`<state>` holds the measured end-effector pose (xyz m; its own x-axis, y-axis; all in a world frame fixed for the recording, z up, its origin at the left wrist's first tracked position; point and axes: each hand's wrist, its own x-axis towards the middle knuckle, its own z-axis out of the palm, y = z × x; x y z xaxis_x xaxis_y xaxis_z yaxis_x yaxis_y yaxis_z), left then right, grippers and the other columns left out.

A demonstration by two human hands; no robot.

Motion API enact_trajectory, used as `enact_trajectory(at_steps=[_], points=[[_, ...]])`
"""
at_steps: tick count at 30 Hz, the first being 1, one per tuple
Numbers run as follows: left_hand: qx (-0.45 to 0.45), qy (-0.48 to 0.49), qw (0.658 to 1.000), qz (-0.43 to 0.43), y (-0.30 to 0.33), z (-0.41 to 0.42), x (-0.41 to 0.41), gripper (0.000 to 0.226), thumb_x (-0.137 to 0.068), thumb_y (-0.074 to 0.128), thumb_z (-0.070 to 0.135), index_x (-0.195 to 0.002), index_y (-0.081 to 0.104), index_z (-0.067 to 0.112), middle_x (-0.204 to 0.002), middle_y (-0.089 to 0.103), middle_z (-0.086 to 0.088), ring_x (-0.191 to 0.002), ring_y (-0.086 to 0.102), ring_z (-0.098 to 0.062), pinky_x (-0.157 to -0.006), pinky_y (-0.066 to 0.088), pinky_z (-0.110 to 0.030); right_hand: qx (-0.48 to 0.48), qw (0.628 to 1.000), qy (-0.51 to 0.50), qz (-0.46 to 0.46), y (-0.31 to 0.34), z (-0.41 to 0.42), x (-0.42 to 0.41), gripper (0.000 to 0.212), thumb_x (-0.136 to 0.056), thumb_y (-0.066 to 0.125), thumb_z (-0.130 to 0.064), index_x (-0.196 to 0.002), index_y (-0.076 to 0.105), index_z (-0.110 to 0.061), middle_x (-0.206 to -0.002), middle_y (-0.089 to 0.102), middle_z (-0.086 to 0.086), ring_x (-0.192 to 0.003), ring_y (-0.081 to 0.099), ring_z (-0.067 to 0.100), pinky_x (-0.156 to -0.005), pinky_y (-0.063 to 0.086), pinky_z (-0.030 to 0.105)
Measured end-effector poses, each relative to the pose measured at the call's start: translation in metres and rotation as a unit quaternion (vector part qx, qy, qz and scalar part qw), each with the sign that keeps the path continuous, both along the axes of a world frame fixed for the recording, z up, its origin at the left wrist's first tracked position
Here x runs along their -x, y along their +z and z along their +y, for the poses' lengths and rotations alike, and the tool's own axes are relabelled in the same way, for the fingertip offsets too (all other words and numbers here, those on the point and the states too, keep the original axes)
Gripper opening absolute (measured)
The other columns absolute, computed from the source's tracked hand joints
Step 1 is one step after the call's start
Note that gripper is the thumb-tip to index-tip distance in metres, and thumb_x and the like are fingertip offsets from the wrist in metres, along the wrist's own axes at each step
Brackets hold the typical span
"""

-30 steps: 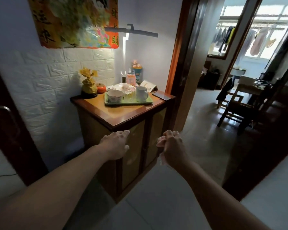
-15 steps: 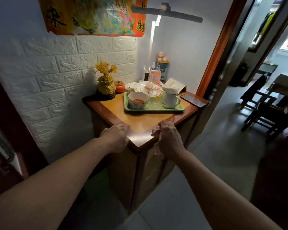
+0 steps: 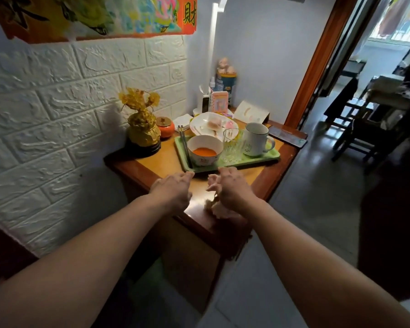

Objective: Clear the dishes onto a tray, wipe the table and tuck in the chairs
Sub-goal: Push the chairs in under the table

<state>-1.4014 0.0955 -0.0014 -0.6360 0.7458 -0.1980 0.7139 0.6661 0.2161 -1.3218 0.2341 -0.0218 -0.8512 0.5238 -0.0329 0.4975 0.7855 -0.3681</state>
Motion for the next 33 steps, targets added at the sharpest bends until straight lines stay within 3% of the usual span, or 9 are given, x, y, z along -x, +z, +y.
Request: enact_trajectory(at_steps=[5,16,25,33], points=[[0.004,-0.021,1.000,-0.011,-0.008,0.013,0.001,0.061,-0.096,0.044,0.030,-0.149,0.015,0.024,-0.156,0.019,-0.001,-0.141,0.022,-0.023,-0.113,0.022,-0.043,-0.001,0.999,-0.007,-0.040,0.001,0.007,-0.017,0.073,-0.091,0.056,-0.032,-0.149,0.017,-0.013,-0.157,0.016,0.011,-0.144,0.016,0.027,-0.117,0.016,0.036],[-0.025,-0.154,0.987,0.021,0.010,0.080,-0.077,0.059,-0.092,0.049,0.034,-0.145,0.024,0.025,-0.151,0.031,-0.001,-0.135,0.034,-0.026,-0.104,0.035,-0.050,0.003,0.994,-0.112,-0.003,0.024,0.034,-0.143,0.076,-0.089,0.059,-0.031,-0.149,0.018,-0.010,-0.154,0.020,0.014,-0.143,0.015,0.028,-0.117,0.016,0.037],[-0.042,-0.266,0.963,0.018,0.019,0.153,-0.221,0.063,-0.092,0.049,0.030,-0.148,0.020,0.022,-0.153,0.029,-0.001,-0.136,0.034,-0.025,-0.105,0.033,-0.041,0.014,0.972,-0.235,0.001,0.021,0.075,-0.302,0.076,-0.090,0.056,-0.033,-0.150,0.014,-0.012,-0.157,0.012,0.014,-0.145,0.010,0.027,-0.118,0.014,0.035],[-0.037,-0.374,0.927,0.014,0.014,0.212,-0.378,0.065,-0.090,0.049,0.028,-0.148,0.019,0.021,-0.153,0.027,0.000,-0.136,0.035,-0.026,-0.105,0.033,-0.038,0.005,0.942,-0.336,0.002,0.020,0.097,-0.476,0.077,-0.089,0.058,-0.035,-0.149,0.016,-0.011,-0.154,0.019,0.015,-0.142,0.017,0.028,-0.114,0.020,0.036]])
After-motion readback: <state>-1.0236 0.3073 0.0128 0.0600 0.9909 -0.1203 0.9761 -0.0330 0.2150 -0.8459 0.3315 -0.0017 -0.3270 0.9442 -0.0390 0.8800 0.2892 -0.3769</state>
